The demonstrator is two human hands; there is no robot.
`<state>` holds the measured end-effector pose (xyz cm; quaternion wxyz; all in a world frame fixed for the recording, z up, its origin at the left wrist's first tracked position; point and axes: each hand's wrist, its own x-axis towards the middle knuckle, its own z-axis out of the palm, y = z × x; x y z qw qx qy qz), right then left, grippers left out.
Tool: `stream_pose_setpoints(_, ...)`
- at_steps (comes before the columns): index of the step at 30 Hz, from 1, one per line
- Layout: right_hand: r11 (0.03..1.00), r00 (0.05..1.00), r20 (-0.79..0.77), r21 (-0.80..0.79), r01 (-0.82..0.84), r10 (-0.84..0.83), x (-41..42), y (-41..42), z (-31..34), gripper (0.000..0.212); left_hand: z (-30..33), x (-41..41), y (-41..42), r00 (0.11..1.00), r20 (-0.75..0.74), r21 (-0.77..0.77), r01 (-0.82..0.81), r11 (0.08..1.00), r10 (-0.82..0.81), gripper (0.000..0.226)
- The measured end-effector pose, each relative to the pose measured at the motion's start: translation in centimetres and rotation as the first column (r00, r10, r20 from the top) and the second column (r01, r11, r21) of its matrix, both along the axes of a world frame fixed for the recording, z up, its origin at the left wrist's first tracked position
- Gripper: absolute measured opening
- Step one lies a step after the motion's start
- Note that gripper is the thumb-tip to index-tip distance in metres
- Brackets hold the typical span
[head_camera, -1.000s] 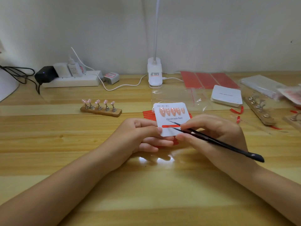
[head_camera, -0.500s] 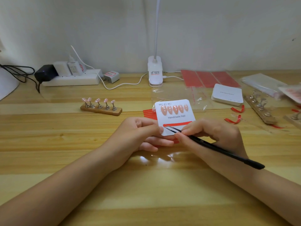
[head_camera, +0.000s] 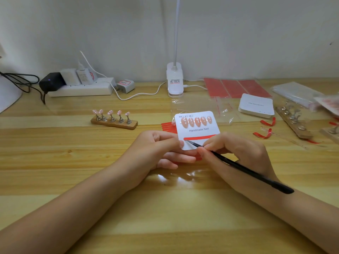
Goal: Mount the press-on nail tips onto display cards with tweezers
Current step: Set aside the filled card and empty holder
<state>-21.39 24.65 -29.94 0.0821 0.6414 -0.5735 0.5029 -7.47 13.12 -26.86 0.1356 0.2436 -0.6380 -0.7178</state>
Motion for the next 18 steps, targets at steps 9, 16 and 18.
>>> stream_pose_setpoints(9,0.996,0.982,0.175,-0.042,0.079,-0.070,-0.5,-0.2,-0.3,0.010,-0.1,-0.1,-0.1,0.997,0.041,0.009,-0.059,0.998,0.059,0.031)
stream_pose_setpoints(16,0.990,0.919,0.370,0.021,0.141,-0.138,-1.0,0.1,0.4,0.015,-0.2,-0.1,-0.1,0.994,0.048,0.027,-0.100,0.995,0.099,0.009)
stream_pose_setpoints(18,0.986,0.870,0.469,0.008,0.167,-0.151,-1.8,0.1,0.9,0.019,-0.2,-0.1,-0.2,0.993,0.048,0.029,-0.111,0.993,0.109,0.009)
